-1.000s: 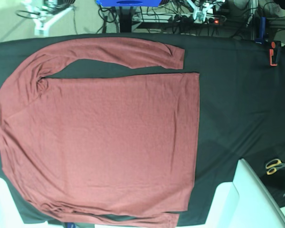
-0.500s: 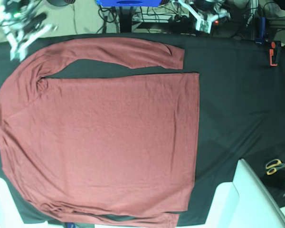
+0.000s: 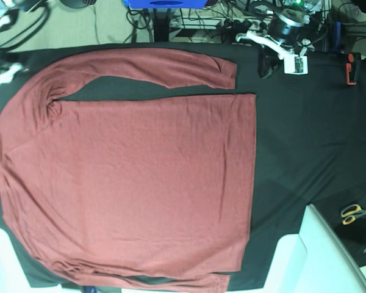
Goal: Fold the T-shirt properly
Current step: 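Position left gripper over the sleeve cuff, right gripper at shoulder edge, then close the left gripper on the sleeve cuff, then drag the held sleeve across the shirt body with the left gripper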
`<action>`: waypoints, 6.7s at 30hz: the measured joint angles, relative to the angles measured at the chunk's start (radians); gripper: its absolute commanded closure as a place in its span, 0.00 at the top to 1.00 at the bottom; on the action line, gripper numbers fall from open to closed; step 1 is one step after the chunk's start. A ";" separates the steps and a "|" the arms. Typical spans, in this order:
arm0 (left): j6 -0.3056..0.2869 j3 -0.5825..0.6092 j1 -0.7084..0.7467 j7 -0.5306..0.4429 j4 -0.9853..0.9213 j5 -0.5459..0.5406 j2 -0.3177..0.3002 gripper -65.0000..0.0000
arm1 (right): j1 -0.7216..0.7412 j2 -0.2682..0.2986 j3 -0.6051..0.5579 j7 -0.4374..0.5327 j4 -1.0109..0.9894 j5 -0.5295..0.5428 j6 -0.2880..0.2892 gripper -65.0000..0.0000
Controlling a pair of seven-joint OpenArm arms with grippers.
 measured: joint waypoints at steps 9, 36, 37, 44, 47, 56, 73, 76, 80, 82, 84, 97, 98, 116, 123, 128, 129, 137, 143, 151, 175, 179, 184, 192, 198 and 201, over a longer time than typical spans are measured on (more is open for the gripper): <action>0.003 -0.099 0.002 -0.005 0.005 -0.008 0.000 0.35 | 0.014 0.078 0.089 -0.075 -0.145 0.398 0.005 0.76; -0.241 -0.175 0.002 -0.005 -0.100 -0.351 0.001 0.35 | 0.073 0.249 0.090 -0.068 -0.575 0.569 0.000 0.75; -0.241 -0.175 0.005 -0.005 -0.100 -0.350 0.001 0.35 | 0.060 0.241 0.091 -0.069 -0.575 0.564 -0.002 0.75; -0.238 -0.075 0.023 -0.008 -0.093 -0.336 -0.013 0.35 | 0.049 0.213 0.084 -0.066 -0.531 0.564 0.004 0.75; -0.235 -0.012 0.021 -0.006 -0.093 -0.203 -0.003 0.35 | 0.039 0.216 0.084 -0.075 -0.480 0.556 -0.001 0.75; -0.237 -0.054 0.014 -0.006 -0.142 -0.167 0.119 0.35 | 0.016 0.204 -0.003 -0.066 -0.392 0.561 0.000 0.75; -0.234 0.010 -0.096 -0.005 -0.250 -0.167 0.149 0.35 | 0.019 0.199 -0.004 -0.070 -0.393 0.561 0.001 0.75; -0.237 0.030 -0.097 -0.004 -0.253 -0.167 0.159 0.35 | 0.018 0.200 -0.004 -0.070 -0.393 0.561 0.001 0.75; -0.238 0.024 -0.115 -0.006 -0.287 -0.167 0.174 0.35 | 0.016 0.201 -0.004 -0.070 -0.393 0.561 0.001 0.75; -0.237 0.019 -0.112 -0.015 -0.297 -0.171 0.174 0.35 | 0.016 0.201 -0.004 -0.070 -0.393 0.561 0.001 0.75; -0.237 0.019 -0.109 -0.019 -0.299 -0.170 0.174 0.35 | 0.016 0.201 -0.004 -0.070 -0.393 0.561 0.001 0.75; -0.241 0.023 -0.161 -0.027 -0.356 -0.174 0.175 0.00 | 0.016 0.201 -0.004 -0.070 -0.395 0.561 0.001 0.75; -0.235 0.025 -0.158 -0.019 -0.342 -0.174 0.174 0.00 | 0.016 0.201 -0.004 -0.070 -0.395 0.561 0.001 0.75; -0.158 0.027 -0.380 0.564 0.110 -0.160 0.183 0.00 | 0.016 0.199 -0.004 -0.070 -0.396 0.561 0.001 0.75; -0.158 0.026 -0.476 0.665 0.138 -0.155 0.251 0.00 | 0.016 0.199 -0.004 -0.070 -0.397 0.561 0.000 0.75; -0.158 0.027 -0.538 0.671 0.137 -0.155 0.298 0.00 | 0.015 0.199 -0.004 -0.070 -0.398 0.561 0.001 0.75; -0.158 0.027 -0.551 0.676 0.136 -0.156 0.308 0.00 | 0.012 0.198 -0.004 -0.070 -0.398 0.561 0.001 0.75; -0.158 0.026 -0.660 0.676 0.093 -0.152 0.380 0.00 | -0.002 0.188 -0.004 -0.070 -0.415 0.561 0.001 0.75; -0.158 0.027 -0.755 0.676 -0.012 -0.155 0.407 0.00 | -0.006 0.183 -0.004 -0.067 -0.457 0.561 0.001 0.75; -0.158 0.023 -0.819 0.665 -0.033 -0.155 0.405 0.00 | -0.003 0.183 -0.004 -0.066 -0.460 0.561 0.001 0.75; -0.158 0.022 -0.755 0.669 -0.029 -0.153 0.404 0.00 | 0.097 0.202 -0.004 0.012 -0.642 0.561 -0.001 0.08; -0.158 0.018 -0.755 0.669 -0.028 -0.152 0.404 0.00 | 0.100 0.202 -0.004 0.013 -0.642 0.561 -0.001 0.07; -0.158 0.018 -0.755 0.669 -0.028 -0.153 0.404 0.00 | 0.132 0.227 -0.004 -0.047 -0.643 0.560 -0.002 0.00; -0.158 0.011 -0.741 0.669 -0.024 -0.152 0.401 0.00 | 0.213 0.280 -0.005 -0.066 -0.643 0.561 -0.002 0.01; -0.159 0.002 -0.712 0.670 -0.010 -0.152 0.398 0.00 | 0.249 0.294 -0.154 -0.072 -0.643 0.561 -0.002 0.01; -0.157 -0.054 -0.698 0.673 -0.010 -0.151 0.386 0.00 | 0.274 0.292 -0.177 -0.059 -0.643 0.564 0.000 0.01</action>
